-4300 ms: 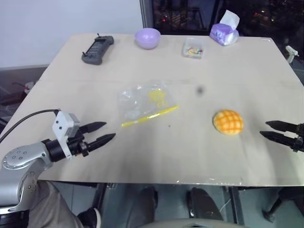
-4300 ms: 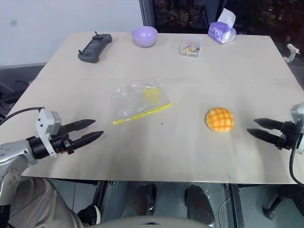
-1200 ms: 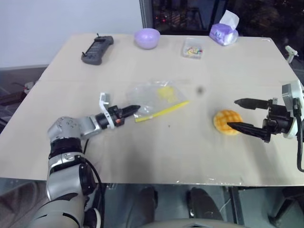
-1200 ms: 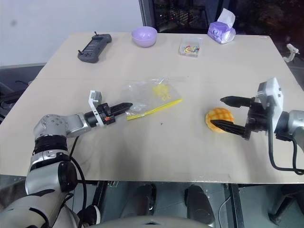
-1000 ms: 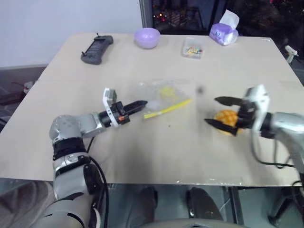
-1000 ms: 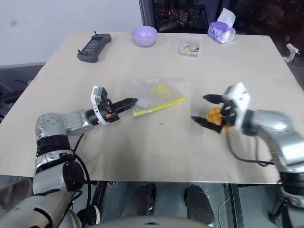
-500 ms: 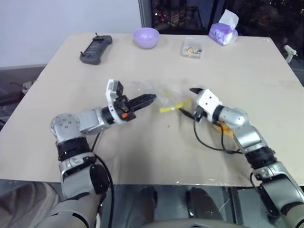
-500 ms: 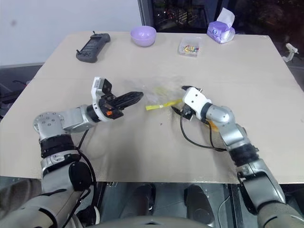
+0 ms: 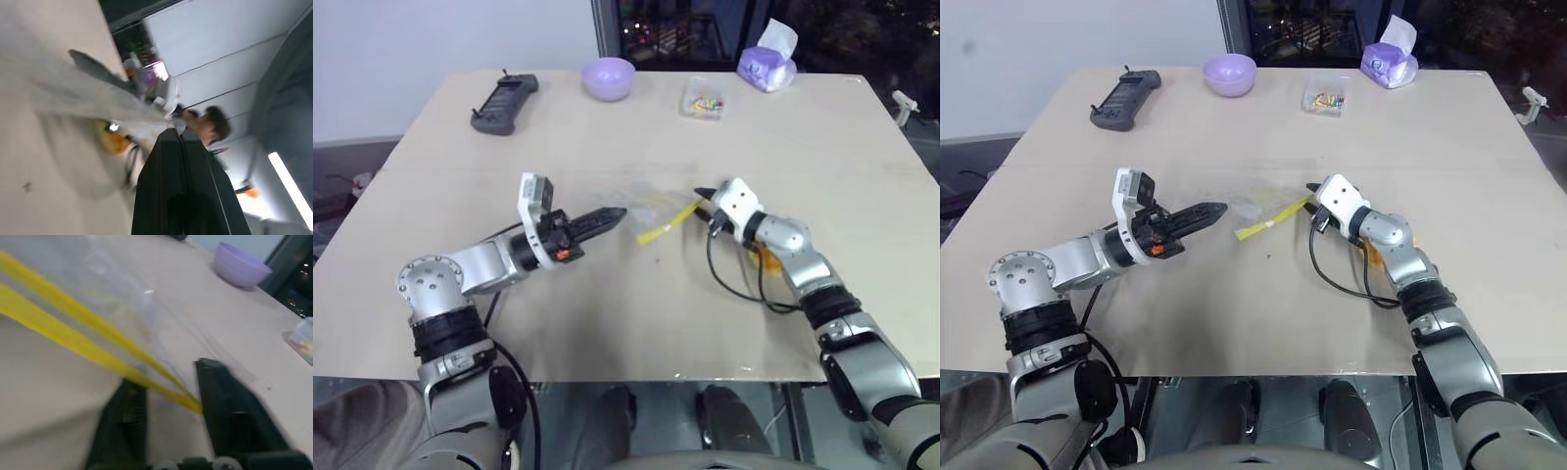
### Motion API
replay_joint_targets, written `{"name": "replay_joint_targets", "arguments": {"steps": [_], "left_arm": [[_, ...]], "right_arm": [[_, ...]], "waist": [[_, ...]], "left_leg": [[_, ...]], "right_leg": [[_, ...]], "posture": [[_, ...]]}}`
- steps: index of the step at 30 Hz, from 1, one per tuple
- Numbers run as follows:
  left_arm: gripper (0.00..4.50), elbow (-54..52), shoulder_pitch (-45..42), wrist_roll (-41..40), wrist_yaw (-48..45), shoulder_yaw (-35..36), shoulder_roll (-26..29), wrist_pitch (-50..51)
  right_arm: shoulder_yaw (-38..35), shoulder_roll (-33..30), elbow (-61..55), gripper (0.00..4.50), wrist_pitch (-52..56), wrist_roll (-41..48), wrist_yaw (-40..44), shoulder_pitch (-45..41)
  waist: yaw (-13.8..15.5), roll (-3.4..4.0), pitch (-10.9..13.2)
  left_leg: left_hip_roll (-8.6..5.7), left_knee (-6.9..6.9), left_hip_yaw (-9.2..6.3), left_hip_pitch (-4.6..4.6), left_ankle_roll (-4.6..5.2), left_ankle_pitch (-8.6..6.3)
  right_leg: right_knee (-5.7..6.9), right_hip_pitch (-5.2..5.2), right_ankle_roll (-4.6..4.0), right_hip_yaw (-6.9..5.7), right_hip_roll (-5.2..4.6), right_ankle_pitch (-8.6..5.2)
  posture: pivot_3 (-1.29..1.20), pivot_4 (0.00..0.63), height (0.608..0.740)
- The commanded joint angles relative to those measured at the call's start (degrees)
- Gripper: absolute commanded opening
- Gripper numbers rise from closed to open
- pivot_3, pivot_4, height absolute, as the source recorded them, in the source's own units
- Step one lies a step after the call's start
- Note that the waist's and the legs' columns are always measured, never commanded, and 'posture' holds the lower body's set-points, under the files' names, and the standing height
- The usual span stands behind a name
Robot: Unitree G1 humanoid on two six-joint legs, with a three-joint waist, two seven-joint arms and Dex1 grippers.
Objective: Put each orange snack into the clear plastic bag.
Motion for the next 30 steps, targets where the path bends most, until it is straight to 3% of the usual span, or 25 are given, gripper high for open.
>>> {"name": "replay_joint_targets", "arguments": {"steps": [1, 10, 14, 17, 23, 30], "left_arm": [[0.0, -3.3, 1.6, 0.6, -4.1, -1.6, 1.6, -3.9], [0.0, -2.0, 3.1, 8.6, -7.9, -3.3, 3.5, -17.6], [0.95, -3.5, 4.0, 13.0, -10.1, -5.6, 6.1, -21.8], [2.26, -3.2, 2.9, 16.8, -8.1, -6.3, 7.2, -25.5], [2.26, -8.2, 2.9, 17.1, -11.7, -6.2, 10.3, -28.2], [2.26, -16.5, -0.4, 28.2, -10.8, -14.5, 10.8, -40.1]], "right_arm": [[-1.6, 0.5, 0.0, 0.03, -1.9, 0.9, 0.2, -1.5], [-1.8, 0.3, -6.1, 0.03, 3.4, 0.6, 1.1, -2.7], [0.6, -0.6, -14.1, 0.0, 10.3, -7.0, -3.4, -3.3], [2.0, -0.6, -20.7, 0.0, 15.3, -11.2, -4.3, -2.9], [4.1, -1.8, -26.5, 0.0, 25.6, -21.5, -7.4, -3.9], [5.7, -1.1, -25.9, 0.0, 31.8, -27.3, -9.5, -5.7]], "waist": [[0.0, 0.0, 0.0], [-0.1, 0.01, 0.0], [-0.1, 0.02, 0.0], [0.0, 0.02, 0.0], [0.2, 0.02, 0.0], [0.7, 0.02, 0.0]], "left_leg": [[0.0, 0.0, 0.0, 0.0, 0.0, 0.0], [0.0, -0.01, -0.01, -0.01, 0.0, 0.0], [0.0, -0.02, -0.02, -0.03, 0.01, 0.0], [-0.01, -0.07, -0.05, -0.02, 0.01, 0.0], [-0.02, -0.07, -0.05, -0.06, 0.01, -0.01], [-0.03, -0.11, 0.01, -0.06, 0.01, -0.01]], "right_leg": [[0.0, 0.0, 0.0, 0.0, 0.0, 0.0], [0.0, -0.02, 0.0, -0.01, 0.01, 0.0], [-0.02, -0.04, 0.0, 0.0, 0.01, 0.0], [-0.02, -0.07, 0.0, 0.01, 0.02, 0.0], [-0.03, -0.08, 0.0, 0.01, 0.0, 0.0], [-0.07, -0.07, 0.0, 0.0, 0.0, 0.0]], "posture": [[0.0, 0.15, 0.74], [0.0, 0.15, 0.74], [0.0, 0.15, 0.74], [0.0, 0.15, 0.74], [0.0, 0.15, 0.74], [0.0, 0.15, 0.74]]}}
